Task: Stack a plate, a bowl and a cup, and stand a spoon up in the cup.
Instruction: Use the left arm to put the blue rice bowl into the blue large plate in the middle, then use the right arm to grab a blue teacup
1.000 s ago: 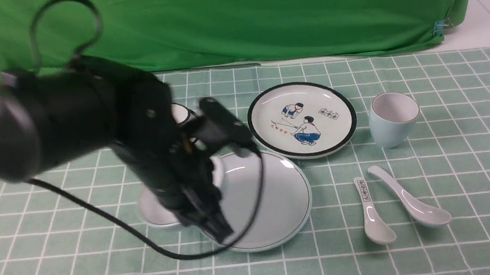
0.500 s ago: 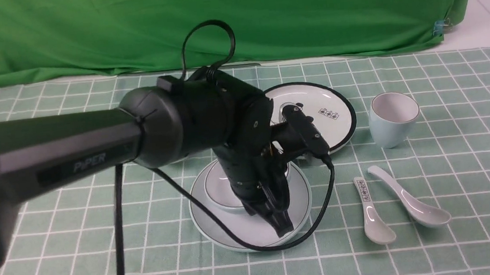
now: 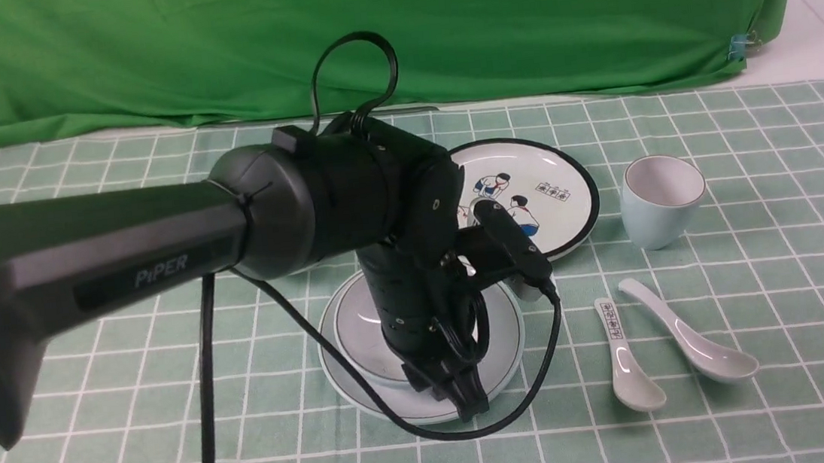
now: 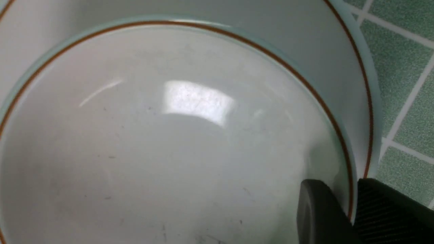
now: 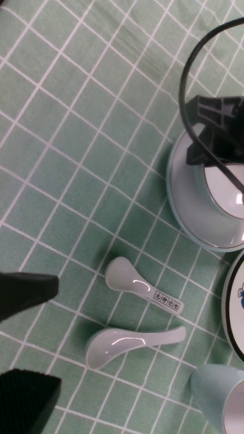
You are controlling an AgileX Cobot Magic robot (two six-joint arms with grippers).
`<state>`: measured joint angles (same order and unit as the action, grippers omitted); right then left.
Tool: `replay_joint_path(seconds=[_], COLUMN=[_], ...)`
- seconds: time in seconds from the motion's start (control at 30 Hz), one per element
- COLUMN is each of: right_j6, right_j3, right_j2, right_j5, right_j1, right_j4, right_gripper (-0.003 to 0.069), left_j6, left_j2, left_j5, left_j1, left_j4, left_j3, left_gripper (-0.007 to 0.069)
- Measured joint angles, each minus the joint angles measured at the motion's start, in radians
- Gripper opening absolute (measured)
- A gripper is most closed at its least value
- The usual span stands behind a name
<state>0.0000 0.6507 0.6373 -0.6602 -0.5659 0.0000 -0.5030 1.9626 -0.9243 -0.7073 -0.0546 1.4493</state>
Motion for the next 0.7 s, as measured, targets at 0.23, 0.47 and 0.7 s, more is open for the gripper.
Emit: replay_joint_path(seconds=[0.23, 0.47, 0.7], right_j6=[-0.008, -0.049, -0.126], right_j3=[0.014, 0.189, 0.448], right_j2=[0.162, 0.436, 0.751], right_j5=[0.009, -0.008, -0.049], right_j1=[0.0, 0.0, 0.085], right_j4=[0.0, -0.06, -0.082], right_gripper=[0.0379, 0.0379, 0.0379], left_j6=[-0.011, 0.099, 0.176], left_j2=[-0.022, -0.242, -0.609], left_j5=[-0.008, -0.061, 0.071], left_j1=[0.0, 0.0, 0.0], left_j4=[0.039, 0.128, 0.132], left_j3=[0.003, 0.048, -0.14], left_gripper=[0.0343, 0.0395, 0.0099])
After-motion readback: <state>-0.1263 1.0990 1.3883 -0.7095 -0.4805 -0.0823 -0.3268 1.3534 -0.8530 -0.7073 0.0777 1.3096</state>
